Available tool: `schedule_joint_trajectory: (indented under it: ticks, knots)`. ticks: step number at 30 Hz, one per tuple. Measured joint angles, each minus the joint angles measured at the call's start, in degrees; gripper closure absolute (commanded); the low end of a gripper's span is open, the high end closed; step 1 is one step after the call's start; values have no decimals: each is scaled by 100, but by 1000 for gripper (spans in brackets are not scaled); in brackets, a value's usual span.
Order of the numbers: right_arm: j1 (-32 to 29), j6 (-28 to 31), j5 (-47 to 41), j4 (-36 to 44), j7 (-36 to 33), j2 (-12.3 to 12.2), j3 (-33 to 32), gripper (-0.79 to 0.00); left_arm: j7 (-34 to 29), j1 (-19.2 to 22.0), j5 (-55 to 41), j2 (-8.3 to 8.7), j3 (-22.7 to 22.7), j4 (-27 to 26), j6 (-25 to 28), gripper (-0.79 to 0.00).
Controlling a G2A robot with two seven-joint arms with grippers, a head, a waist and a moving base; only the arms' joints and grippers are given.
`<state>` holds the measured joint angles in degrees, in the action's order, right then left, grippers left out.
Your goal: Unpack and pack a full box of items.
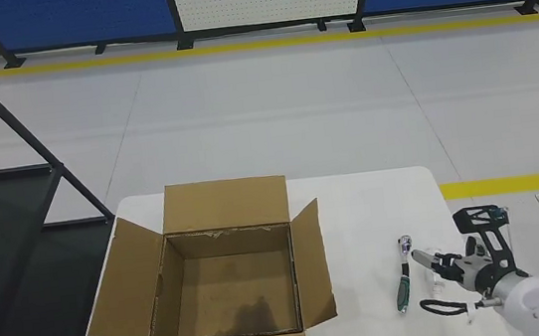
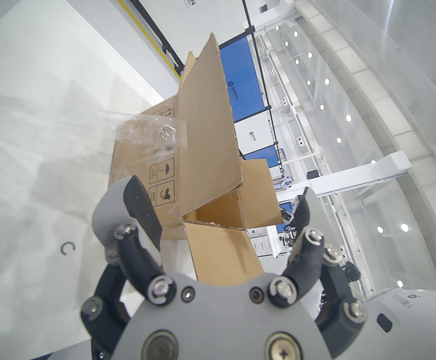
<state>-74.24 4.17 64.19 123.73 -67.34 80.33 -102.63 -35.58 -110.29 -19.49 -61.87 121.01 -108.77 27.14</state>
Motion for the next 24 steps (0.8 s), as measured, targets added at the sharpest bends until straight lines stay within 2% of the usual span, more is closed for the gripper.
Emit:
schedule_joint_trajectory:
  ticks: [5, 10, 21, 24]
  knots:
    - [-24, -245, 3, -533, 208, -10, 95, -785, 0, 0, 0, 0, 0, 0, 0, -785]
    - [440, -524, -93, -1488, 22, -58, 97, -785, 0, 0, 0, 0, 0, 0, 0, -785]
    - [480, -538, -37, -1565, 21, -65, 102, -785, 0, 0, 0, 0, 0, 0, 0, -785]
    - [445, -551, 99, -1706, 292, -73, 247, -785, 0, 0, 0, 0, 0, 0, 0, -785]
